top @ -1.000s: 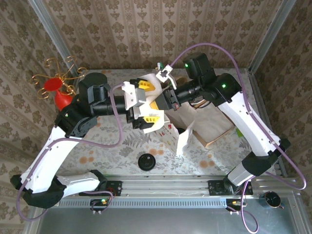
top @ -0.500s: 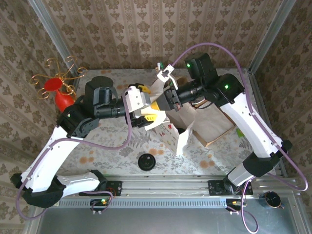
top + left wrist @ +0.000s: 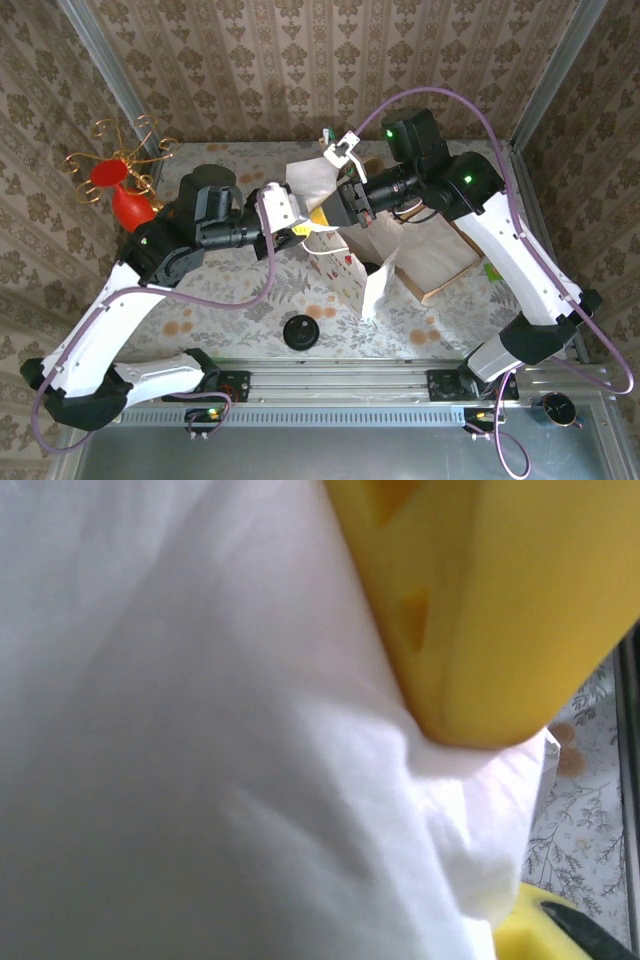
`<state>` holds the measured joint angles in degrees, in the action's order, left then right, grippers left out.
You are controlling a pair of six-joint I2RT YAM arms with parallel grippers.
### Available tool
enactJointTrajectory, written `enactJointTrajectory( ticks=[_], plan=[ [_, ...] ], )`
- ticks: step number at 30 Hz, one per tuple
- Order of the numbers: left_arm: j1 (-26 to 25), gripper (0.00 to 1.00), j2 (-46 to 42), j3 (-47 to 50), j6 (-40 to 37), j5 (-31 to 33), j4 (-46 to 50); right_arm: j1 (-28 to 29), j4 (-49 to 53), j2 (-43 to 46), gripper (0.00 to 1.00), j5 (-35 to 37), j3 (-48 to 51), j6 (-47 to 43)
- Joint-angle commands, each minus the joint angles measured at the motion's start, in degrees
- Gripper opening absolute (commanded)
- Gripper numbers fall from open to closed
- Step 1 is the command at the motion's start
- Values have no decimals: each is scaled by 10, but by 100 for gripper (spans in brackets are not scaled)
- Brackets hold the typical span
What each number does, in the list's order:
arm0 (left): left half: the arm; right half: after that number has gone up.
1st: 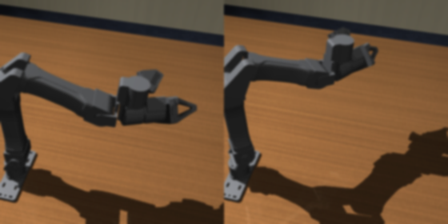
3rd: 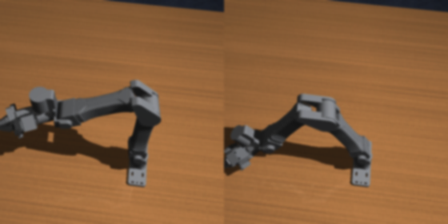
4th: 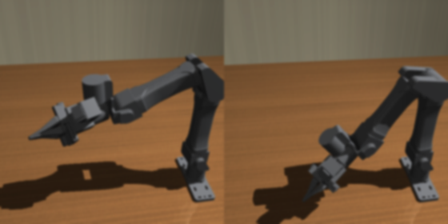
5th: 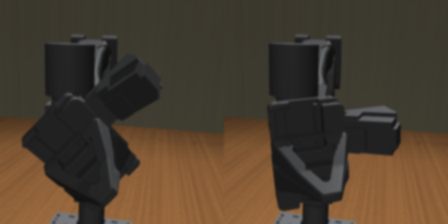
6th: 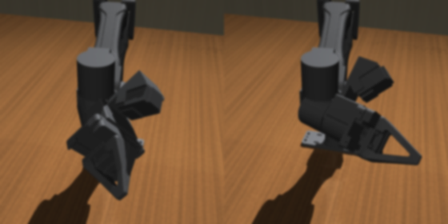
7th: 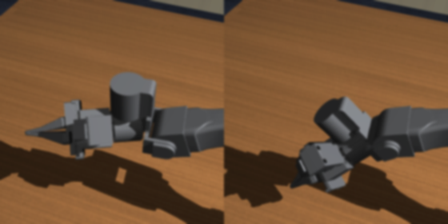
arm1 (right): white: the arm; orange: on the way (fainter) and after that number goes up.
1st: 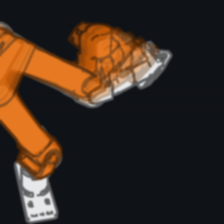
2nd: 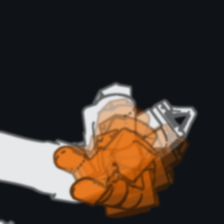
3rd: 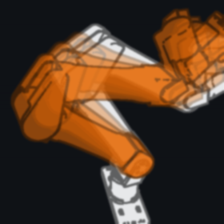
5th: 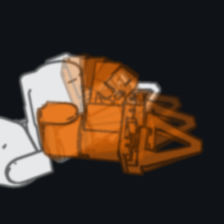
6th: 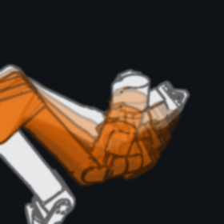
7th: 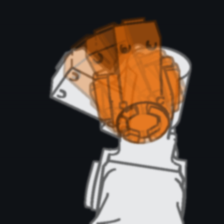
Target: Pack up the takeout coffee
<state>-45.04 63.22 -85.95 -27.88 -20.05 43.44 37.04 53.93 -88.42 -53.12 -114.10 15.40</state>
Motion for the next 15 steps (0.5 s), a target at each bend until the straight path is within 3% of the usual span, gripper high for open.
enactJointTrajectory(
  ticks=[1, 4, 12, 15],
  plan=[
    [-3, 26, -17, 7, 15, 2, -12, 5, -15, 20, 0, -19, 13, 15],
    [-2, 14, -20, 10, 31, -5, -23, 5, -24, 23, 1, -19, 22, 19],
    [19, 1, -17, 17, 74, -48, -32, -3, 5, 37, 56, 18, 20, -9],
    [58, 0, -16, 18, 108, -101, -30, -21, 42, 64, 91, 97, 24, -46]
  ],
)
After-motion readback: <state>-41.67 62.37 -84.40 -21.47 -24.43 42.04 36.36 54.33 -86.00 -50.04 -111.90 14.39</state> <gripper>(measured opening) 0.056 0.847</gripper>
